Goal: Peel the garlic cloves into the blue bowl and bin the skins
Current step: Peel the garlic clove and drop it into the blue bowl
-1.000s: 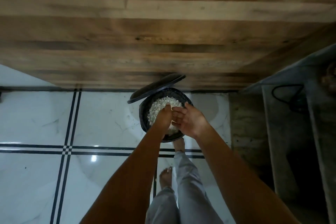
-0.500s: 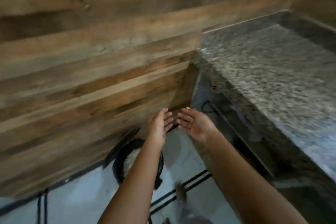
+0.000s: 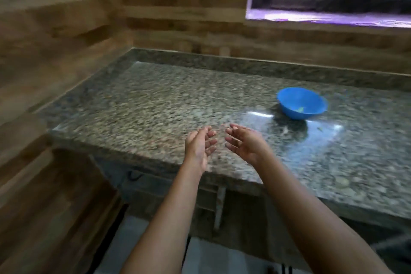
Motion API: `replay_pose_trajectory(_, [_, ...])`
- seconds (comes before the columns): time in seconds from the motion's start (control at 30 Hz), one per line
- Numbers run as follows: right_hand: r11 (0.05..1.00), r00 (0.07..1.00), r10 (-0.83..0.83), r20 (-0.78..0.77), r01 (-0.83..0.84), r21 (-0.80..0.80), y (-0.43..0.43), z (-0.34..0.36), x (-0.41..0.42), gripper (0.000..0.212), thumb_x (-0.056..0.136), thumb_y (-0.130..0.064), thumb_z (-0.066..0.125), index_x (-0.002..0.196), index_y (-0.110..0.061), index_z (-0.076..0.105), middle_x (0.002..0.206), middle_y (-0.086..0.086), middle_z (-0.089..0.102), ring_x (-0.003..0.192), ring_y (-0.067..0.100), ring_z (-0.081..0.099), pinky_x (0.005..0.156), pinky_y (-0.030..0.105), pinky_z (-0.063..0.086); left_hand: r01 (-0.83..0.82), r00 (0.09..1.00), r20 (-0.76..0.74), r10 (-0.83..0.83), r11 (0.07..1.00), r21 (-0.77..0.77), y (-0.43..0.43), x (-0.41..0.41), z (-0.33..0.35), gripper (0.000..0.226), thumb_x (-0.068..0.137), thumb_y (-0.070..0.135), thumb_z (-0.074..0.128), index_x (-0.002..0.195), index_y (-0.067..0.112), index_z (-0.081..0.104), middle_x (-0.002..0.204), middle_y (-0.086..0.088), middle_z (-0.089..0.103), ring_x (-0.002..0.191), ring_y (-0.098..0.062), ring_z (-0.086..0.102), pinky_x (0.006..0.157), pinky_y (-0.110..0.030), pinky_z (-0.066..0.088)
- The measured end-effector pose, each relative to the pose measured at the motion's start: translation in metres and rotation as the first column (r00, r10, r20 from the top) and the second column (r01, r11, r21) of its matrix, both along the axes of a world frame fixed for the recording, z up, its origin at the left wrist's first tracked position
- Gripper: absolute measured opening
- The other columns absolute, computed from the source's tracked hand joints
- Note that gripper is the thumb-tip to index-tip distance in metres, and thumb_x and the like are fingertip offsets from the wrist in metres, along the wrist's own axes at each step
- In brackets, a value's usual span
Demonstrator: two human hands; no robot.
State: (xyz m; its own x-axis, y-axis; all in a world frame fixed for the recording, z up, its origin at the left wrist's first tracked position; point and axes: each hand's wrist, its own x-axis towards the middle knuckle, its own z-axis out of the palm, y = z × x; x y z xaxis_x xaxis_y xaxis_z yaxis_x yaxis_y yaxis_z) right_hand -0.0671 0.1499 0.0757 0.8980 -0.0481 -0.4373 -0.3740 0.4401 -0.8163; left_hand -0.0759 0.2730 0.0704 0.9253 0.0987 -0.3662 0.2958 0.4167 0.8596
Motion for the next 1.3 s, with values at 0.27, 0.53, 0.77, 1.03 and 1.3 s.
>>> replay_pose_trajectory(0.27, [0.970,0.984,-0.178,0.005,0.177,-0.168,-0.185,-0.019,0.037,0.019,0.096,-0.015,0.050,0.081,-0.012,0.061,0.057,-0.001,0.050,0.039,0.007,0.046,0.046,0.022,0.046,0.232,0.972,-0.025,-0.232,0.973,0.009,-0.194,0.054,-0.012,0.016,0.097,0.017,0.044,0.088,0.016,0.057,0.077,-0.001,0.060,0.061,-0.012,0.053,0.055,-0.023,0.042])
replay_pose_trajectory(0.53, [0.810,0.959,-0.275,-0.066,0.194,-0.553,-0.286,-0.062,0.066,0.018,0.089,-0.013,0.061,0.071,-0.016,0.057,0.079,0.012,0.063,0.058,0.022,0.057,0.048,0.028,0.043,0.207,0.977,-0.025,-0.211,0.918,0.339,-0.274,0.094,-0.041,0.017,0.093,0.008,0.048,0.084,0.018,0.060,0.077,-0.002,0.060,0.063,-0.013,0.049,0.053,-0.024,0.037])
replay_pose_trajectory(0.77, [0.581,0.970,-0.225,-0.087,0.062,-0.811,-0.303,-0.071,0.083,0.006,0.089,-0.012,0.062,0.091,-0.007,0.060,0.090,0.007,0.062,0.077,0.018,0.060,0.057,0.023,0.044,0.140,0.987,-0.025,-0.161,0.758,0.637,-0.281,0.116,-0.054,0.014,0.090,0.015,0.050,0.102,0.017,0.058,0.101,-0.005,0.062,0.088,-0.023,0.057,0.069,-0.027,0.043])
replay_pose_trajectory(1.03, [0.502,0.970,-0.224,-0.091,0.034,-0.864,-0.300,-0.074,0.096,0.014,0.086,-0.013,0.062,0.084,0.000,0.064,0.072,0.010,0.063,0.063,0.019,0.056,0.057,0.029,0.050,0.195,0.972,-0.026,-0.233,0.743,0.640,-0.277,0.124,-0.058,0.006,0.092,0.013,0.047,0.094,0.015,0.052,0.074,-0.001,0.054,0.056,-0.010,0.044,0.047,-0.022,0.033])
replay_pose_trajectory(1.3, [0.489,0.930,-0.275,0.243,0.352,-0.798,-0.278,-0.029,0.102,0.005,0.085,-0.015,0.060,0.087,-0.011,0.058,0.079,-0.001,0.058,0.069,0.010,0.053,0.056,0.019,0.041,0.161,0.980,0.013,-0.199,0.830,0.534,-0.261,0.127,-0.069,0.017,0.092,0.010,0.047,0.102,0.014,0.059,0.070,-0.004,0.057,0.050,-0.015,0.044,0.045,-0.023,0.034])
